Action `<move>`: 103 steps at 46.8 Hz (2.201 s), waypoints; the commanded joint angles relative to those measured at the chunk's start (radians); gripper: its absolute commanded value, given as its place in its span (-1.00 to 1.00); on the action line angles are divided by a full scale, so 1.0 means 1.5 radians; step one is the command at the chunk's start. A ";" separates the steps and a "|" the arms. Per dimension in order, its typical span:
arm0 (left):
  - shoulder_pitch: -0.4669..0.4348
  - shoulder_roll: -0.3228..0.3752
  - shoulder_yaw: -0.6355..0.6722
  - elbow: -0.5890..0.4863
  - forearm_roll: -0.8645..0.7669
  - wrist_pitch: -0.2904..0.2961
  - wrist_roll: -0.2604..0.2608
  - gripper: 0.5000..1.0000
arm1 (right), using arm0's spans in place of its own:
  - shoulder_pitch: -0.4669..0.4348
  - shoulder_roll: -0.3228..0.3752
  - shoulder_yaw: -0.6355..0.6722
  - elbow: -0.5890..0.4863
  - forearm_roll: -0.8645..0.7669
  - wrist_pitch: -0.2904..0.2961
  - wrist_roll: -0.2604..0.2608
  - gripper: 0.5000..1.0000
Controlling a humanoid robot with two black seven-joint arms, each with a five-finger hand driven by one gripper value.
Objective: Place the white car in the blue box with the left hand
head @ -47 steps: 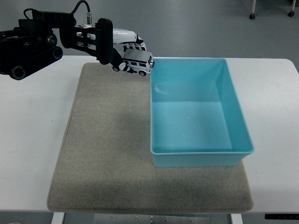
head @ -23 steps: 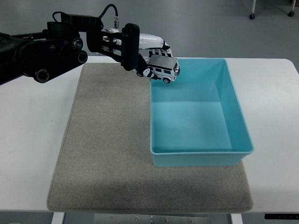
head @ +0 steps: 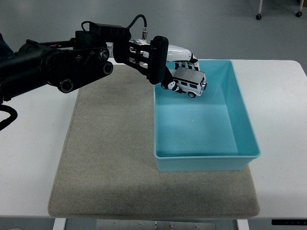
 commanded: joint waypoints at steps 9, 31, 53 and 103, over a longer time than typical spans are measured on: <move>0.020 -0.025 0.000 0.002 0.005 0.010 0.001 -0.95 | 0.000 0.000 0.000 0.000 0.000 0.000 0.000 0.74; 0.066 -0.046 0.009 0.020 0.007 0.017 0.001 -0.69 | 0.000 0.000 0.000 0.000 0.000 0.000 0.000 0.74; 0.074 -0.046 0.010 0.022 0.007 0.015 -0.008 0.07 | 0.000 0.000 0.000 0.000 0.000 0.000 0.000 0.74; 0.039 -0.035 -0.049 0.088 0.002 0.044 -0.035 0.42 | 0.000 0.000 0.000 0.000 0.000 0.000 0.000 0.74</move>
